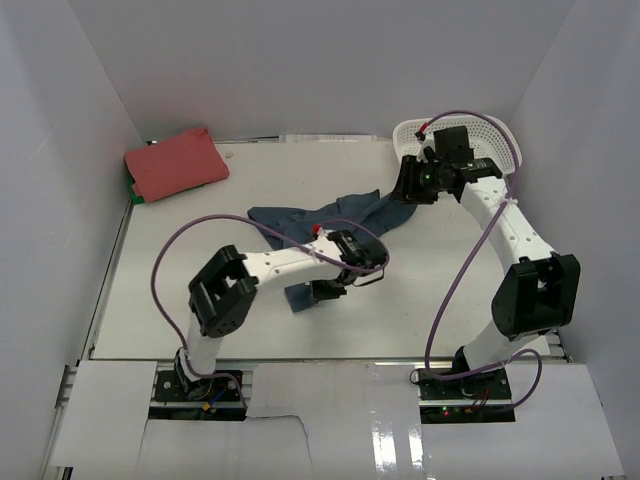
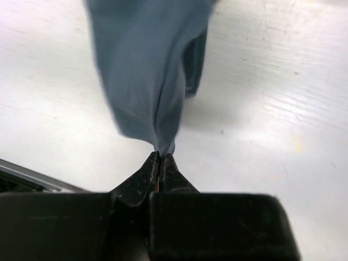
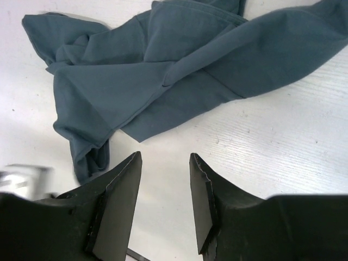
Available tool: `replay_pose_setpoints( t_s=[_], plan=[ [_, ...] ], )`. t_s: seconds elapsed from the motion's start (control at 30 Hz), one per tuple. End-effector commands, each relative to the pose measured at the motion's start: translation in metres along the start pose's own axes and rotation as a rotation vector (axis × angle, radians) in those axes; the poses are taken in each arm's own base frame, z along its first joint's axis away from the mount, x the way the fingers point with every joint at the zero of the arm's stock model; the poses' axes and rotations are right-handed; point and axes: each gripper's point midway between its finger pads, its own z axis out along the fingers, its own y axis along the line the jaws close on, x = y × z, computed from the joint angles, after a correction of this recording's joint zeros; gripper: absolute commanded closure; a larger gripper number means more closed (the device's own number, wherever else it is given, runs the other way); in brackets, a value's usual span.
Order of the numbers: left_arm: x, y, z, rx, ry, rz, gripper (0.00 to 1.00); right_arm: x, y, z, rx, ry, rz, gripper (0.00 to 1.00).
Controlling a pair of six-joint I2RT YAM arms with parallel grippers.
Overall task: Fold and stack the t-shirts
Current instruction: Flatten out the tshirt
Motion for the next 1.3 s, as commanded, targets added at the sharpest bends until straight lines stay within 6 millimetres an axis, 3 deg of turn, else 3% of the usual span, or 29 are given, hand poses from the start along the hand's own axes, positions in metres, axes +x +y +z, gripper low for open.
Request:
replay_pose_setpoints(
  t_s=[0.0,0.07,0.13,0.17,0.27,0.3,0.4,0.5,0.73,0.83,0.87,0.97,1.13,1.27],
  plan=[
    [-0.043,0.037,-0.065,0.19,-0.08,-0.15,1.0,-0.007,-0.009,-0.011,0.025,-0.033,-0.003,0.53],
    [-0.053,0.058,-0.084,0.287,-0.106,-0.161,1.0,-0.014,-0.011,-0.011,0.033,-0.043,0.009,0.41],
    [-0.061,0.073,-0.096,0.365,-0.136,-0.154,1.0,-0.019,-0.014,-0.012,0.055,-0.049,0.011,0.36],
    [-0.063,0.088,-0.108,0.431,-0.171,-0.138,1.0,-0.026,-0.013,-0.014,0.057,-0.062,0.006,0.36],
    [-0.072,0.129,-0.118,0.511,-0.213,-0.183,1.0,-0.031,-0.016,-0.016,0.083,-0.069,0.003,0.35],
    [-0.084,0.146,-0.113,0.501,-0.223,-0.23,1.0,-0.031,-0.015,-0.016,0.081,-0.069,0.001,0.35],
    [-0.092,0.186,-0.099,0.433,-0.214,-0.251,1.0,-0.028,-0.016,-0.014,0.077,-0.059,0.004,0.34],
    [-0.094,0.209,-0.081,0.331,-0.169,-0.238,1.0,-0.024,-0.019,-0.009,0.085,-0.043,0.01,0.34],
    [-0.114,0.234,-0.051,0.248,-0.162,-0.243,1.0,-0.002,-0.028,0.003,0.09,0.004,0.032,0.34],
    [-0.125,0.257,-0.031,0.222,-0.154,-0.266,1.0,0.009,-0.034,0.01,0.104,0.028,0.037,0.34],
    [-0.129,0.274,-0.022,0.201,-0.143,-0.317,1.0,0.011,-0.035,0.012,0.105,0.036,0.039,0.34],
    [-0.14,0.277,-0.015,0.23,-0.142,-0.362,1.0,0.019,-0.035,0.019,0.101,0.063,0.044,0.34],
    [-0.157,0.307,0.01,0.19,-0.128,-0.503,1.0,0.03,-0.026,0.035,0.083,0.097,0.036,0.34],
    [-0.167,0.327,0.026,0.177,-0.145,-0.631,1.0,0.03,-0.007,0.047,0.054,0.11,0.005,0.34]
  ],
)
